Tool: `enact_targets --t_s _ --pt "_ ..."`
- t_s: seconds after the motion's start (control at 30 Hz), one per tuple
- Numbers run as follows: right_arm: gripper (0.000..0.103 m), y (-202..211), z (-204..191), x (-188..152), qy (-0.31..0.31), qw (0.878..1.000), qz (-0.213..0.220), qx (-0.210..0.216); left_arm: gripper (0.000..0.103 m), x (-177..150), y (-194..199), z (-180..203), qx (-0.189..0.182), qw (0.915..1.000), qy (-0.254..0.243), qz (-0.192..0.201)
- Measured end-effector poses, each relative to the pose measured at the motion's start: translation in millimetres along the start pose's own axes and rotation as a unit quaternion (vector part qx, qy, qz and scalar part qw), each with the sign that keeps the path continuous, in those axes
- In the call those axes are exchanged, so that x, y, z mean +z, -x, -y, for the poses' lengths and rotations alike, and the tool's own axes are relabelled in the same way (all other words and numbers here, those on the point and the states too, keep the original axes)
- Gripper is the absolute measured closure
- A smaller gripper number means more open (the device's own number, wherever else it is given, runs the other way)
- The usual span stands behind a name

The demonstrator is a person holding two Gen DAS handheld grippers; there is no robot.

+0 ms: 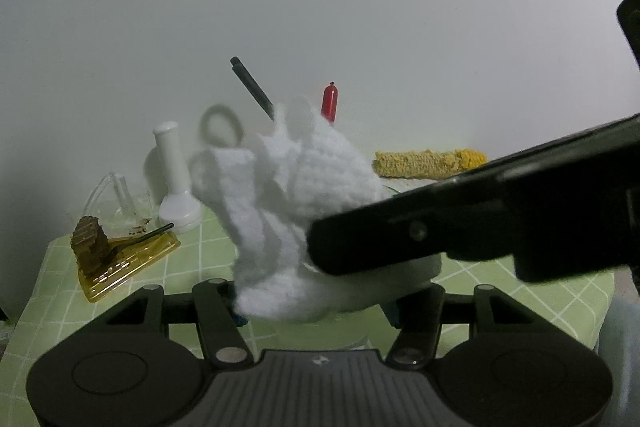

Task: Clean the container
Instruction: 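Wipe the bottle's cap and neck with the towel in the right gripper, then rub the towel around the bottle's white cap with the right gripper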

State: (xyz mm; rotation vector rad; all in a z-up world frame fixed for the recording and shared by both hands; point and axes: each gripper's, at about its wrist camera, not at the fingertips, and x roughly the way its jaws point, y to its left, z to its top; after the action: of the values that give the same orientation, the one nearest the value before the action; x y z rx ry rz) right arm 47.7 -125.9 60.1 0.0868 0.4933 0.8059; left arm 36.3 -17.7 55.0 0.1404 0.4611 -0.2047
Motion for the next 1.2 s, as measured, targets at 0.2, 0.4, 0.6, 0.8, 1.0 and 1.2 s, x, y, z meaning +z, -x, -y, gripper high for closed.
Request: enact_targets --t_s 0.2,0.4,0.6,0.8,1.0,1.2 --pt "0.087 -5 12 2 -0.059 0.997 0.003 0.044 0.043 -1 2 1 -0.004 1.0000 -0.004 0.003" --pt "0.088 -10 14 7 -0.063 0.996 0.013 0.059 0.043 -3 5 4 -0.010 0.9998 -0.015 0.008" --pt "0.088 -8 7 15 -0.022 0.998 0.032 0.047 0.043 -3 7 9 -0.009 0.9994 -0.031 0.011" --pt "0.088 -5 3 17 -0.004 0.998 0.055 0.034 0.043 -3 8 11 -0.010 0.9991 -0.040 0.012" --pt "0.088 -1 5 21 -0.002 0.997 0.074 0.009 0.043 -3 11 16 -0.011 0.9983 -0.056 0.014" --pt "0.088 -2 10 22 -0.012 0.997 0.079 -0.004 0.043 -3 13 18 -0.012 0.9979 -0.061 0.015"
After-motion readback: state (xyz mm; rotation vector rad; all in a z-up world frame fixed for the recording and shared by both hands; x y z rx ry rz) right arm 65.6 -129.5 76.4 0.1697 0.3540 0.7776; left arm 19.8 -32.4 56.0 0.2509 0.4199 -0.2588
